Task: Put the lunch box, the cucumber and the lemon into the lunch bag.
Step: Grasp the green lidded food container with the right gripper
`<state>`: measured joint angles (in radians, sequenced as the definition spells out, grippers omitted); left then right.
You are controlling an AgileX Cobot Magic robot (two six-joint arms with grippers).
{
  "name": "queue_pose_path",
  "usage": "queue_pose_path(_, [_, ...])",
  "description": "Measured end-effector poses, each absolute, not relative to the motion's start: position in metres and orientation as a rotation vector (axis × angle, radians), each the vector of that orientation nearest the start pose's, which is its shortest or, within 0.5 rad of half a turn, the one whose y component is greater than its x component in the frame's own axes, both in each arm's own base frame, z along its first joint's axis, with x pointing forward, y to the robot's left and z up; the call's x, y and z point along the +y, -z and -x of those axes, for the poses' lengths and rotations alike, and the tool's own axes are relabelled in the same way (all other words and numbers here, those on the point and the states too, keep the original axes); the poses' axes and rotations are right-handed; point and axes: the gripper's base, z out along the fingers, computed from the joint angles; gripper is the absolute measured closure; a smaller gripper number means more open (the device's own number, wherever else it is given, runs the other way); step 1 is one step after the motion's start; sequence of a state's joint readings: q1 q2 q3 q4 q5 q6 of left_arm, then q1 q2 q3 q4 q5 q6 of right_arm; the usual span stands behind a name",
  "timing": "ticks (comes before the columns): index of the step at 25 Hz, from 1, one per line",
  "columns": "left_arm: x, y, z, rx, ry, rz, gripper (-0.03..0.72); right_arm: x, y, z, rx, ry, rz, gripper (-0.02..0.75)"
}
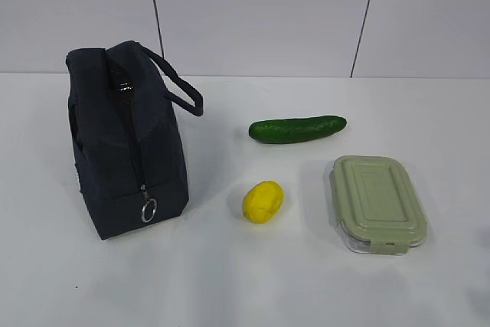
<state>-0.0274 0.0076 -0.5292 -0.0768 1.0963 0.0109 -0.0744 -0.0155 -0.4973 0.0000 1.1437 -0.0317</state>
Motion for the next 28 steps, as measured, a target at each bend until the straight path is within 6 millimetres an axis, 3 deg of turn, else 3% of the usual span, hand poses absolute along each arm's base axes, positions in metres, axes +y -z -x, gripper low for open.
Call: queue_pose_path(28, [-0.006, -0.2827, 0.0089, 2.057, 0.102, -0.046, 0.448, 0.0008, -0.2698, 0.0106, 2.115, 0.063, -0.045, 0.336])
